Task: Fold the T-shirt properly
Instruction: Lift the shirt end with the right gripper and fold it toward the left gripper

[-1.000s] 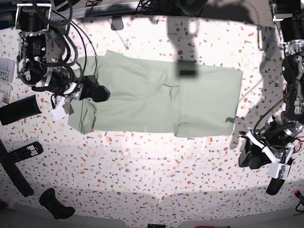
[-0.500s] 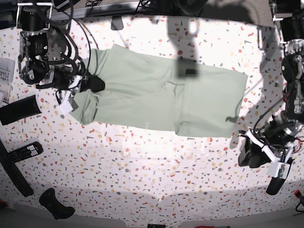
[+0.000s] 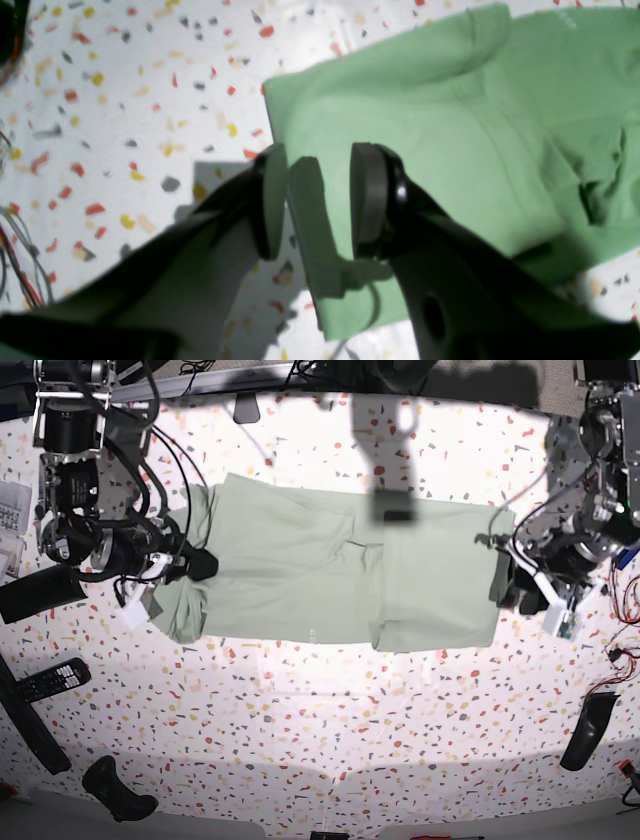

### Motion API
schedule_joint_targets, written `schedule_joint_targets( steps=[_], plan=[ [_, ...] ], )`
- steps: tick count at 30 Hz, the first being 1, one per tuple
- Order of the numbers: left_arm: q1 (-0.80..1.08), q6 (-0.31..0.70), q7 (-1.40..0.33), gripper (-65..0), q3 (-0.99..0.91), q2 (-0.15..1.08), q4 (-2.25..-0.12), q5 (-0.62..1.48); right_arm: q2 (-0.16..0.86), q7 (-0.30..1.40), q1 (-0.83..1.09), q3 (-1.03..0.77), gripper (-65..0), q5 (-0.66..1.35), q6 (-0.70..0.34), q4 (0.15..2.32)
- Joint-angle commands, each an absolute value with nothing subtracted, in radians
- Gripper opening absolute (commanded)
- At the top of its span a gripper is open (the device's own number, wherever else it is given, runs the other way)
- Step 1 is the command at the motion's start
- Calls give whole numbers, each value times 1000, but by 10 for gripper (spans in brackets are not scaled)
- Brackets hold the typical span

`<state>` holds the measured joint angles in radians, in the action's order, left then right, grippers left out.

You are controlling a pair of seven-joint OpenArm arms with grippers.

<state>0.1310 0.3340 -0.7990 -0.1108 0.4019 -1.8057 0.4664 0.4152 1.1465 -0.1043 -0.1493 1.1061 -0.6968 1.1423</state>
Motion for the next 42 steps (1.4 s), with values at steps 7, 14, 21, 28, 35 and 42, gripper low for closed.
schedule_joint_targets(
  steps=[7, 14, 21, 28, 35, 42],
  plan=[
    [149, 334, -773, -456, -117, 416, -1824, 476, 420, 1132, -127, -77, -650, 1078, -698, 1411],
    [149, 334, -769, -456, -117, 416, -1824, 475, 305, 1132, -128, -31, -650, 981, -662, 1633],
    [149, 334, -842, -456, -117, 416, -1840, 475, 128, 1132, -154, -31, -650, 948, -643, 1662],
    [149, 315, -877, -456, -119, 432, -1939, 467, -37, 1132, -167, 99, -650, 798, -643, 1662],
    [149, 46, -1100, -456, -119, 543, -2041, 197, -157, 1124, -167, 231, -650, 601, -643, 1662],
    [160, 12, -1158, -456, -119, 566, -2050, 174, -157, 1068, -170, 277, -650, 455, -614, 1660]
  ],
)
